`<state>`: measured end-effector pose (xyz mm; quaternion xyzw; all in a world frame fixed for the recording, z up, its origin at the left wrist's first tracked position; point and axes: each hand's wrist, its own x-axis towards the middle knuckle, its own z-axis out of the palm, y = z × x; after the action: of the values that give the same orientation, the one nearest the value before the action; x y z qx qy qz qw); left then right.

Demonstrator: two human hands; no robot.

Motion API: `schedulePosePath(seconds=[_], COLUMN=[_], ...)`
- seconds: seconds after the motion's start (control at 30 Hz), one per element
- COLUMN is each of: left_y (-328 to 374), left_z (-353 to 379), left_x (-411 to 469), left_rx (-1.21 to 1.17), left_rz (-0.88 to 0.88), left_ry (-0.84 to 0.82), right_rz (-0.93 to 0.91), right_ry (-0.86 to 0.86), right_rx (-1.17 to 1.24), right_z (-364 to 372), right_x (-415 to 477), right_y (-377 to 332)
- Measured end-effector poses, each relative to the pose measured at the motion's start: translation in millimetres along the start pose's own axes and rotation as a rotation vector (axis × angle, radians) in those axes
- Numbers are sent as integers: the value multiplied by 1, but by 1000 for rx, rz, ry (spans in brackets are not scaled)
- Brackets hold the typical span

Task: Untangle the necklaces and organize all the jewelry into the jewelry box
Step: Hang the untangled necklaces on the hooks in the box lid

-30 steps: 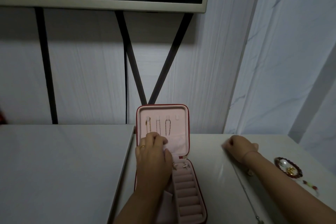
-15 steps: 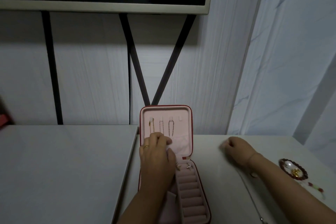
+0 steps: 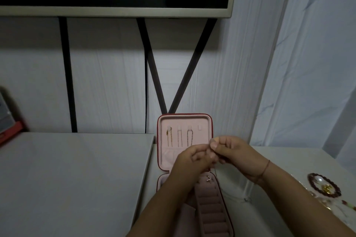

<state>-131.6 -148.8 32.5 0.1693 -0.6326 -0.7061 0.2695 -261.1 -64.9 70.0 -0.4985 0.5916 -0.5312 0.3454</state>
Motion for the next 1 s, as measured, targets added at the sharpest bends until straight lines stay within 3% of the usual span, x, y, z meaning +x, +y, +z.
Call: schedulePosePath(seconds=[0.2, 0.4, 0.6, 0.7, 0.9, 1.0], left_y=[-4, 8, 10, 13, 11, 7], left_z=[-4, -3, -5, -5, -1, -1], left_x=[2, -3, -3, 1, 17, 27], left_rx=[25, 24, 210, 372, 579, 883], left_rz=[-7, 55, 112, 189, 335, 447], left_ry=[115, 213, 312, 435, 680, 921], right_rz=[-72, -25, -3, -8, -35, -60], right_ry=[106, 123, 132, 176, 486, 585], right_rx=[-189, -164, -151, -190, -384, -462], right_z=[5, 3, 6, 7, 11, 15], right_x=[2, 1, 1, 4, 21, 29], right_y=[-9, -5, -5, -7, -5, -3])
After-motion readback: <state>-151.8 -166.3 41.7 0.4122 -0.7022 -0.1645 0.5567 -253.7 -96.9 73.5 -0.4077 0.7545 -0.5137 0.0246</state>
